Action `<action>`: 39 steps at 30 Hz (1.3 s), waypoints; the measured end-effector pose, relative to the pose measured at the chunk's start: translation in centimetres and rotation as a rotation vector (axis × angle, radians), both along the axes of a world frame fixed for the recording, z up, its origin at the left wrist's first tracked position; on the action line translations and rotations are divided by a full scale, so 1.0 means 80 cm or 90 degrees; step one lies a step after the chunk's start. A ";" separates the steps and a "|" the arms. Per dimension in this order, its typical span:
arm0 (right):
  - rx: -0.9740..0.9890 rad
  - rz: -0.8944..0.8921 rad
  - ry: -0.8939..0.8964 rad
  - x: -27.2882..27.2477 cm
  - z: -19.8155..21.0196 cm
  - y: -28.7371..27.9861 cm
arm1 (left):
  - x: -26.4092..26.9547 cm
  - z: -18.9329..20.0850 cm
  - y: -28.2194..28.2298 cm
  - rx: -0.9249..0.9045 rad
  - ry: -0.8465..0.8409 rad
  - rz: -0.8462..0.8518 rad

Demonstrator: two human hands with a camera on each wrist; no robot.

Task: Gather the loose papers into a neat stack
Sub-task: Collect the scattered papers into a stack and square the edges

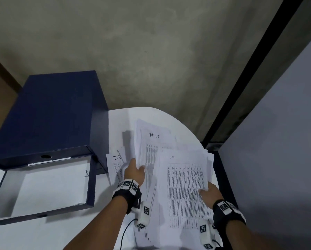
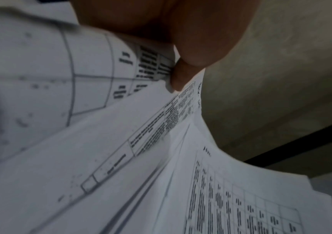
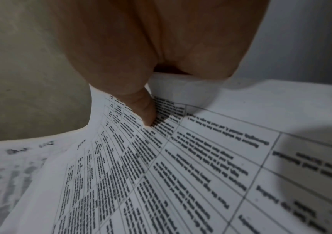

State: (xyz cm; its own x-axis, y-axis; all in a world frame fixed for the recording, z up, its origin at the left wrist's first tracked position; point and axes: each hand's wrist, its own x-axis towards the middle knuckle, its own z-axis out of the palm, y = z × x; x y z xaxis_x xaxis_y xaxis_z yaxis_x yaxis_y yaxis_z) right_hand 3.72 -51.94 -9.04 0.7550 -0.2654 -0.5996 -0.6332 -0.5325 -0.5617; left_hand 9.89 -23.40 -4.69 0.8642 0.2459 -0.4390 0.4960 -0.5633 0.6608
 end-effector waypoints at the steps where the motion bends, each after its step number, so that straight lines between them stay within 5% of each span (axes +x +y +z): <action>1: -0.002 -0.004 0.002 -0.001 0.001 0.001 | 0.003 0.011 0.004 0.037 -0.051 0.001; 7: -0.002 -0.010 -0.011 0.001 0.009 0.006 | 0.028 0.091 0.042 0.077 -0.324 -0.015; 12: -0.006 -0.018 -0.023 0.000 0.014 0.010 | 0.038 0.167 0.062 -0.154 -0.504 0.024; 15: 0.011 -0.023 -0.033 0.002 0.017 0.009 | 0.033 0.165 0.052 -0.315 -0.427 0.040; 23: 0.236 -0.093 -0.177 0.009 0.071 0.018 | -0.011 0.024 0.016 -0.096 0.014 -0.122; 26: 0.298 -0.082 -0.195 0.012 0.082 0.017 | -0.012 -0.003 0.016 -0.153 0.083 -0.107; 32: 0.367 -0.136 -0.274 0.026 0.117 0.030 | 0.001 0.029 0.005 -0.287 -0.097 -0.013; 35: 0.247 -0.044 -0.361 0.035 0.132 0.046 | 0.004 0.065 0.000 -0.312 -0.188 0.003; 39: 0.216 -0.108 -0.433 0.046 0.134 0.056 | 0.004 0.087 0.008 -0.342 -0.228 0.059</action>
State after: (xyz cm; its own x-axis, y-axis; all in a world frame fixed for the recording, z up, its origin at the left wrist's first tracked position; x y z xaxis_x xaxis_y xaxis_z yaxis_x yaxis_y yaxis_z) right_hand 7.43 -47.43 1.69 0.9514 -0.2947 -0.0890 -0.1492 -0.1884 -0.9707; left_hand 10.18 -22.76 2.24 0.9654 0.1535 -0.2106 0.2237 -0.0740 0.9718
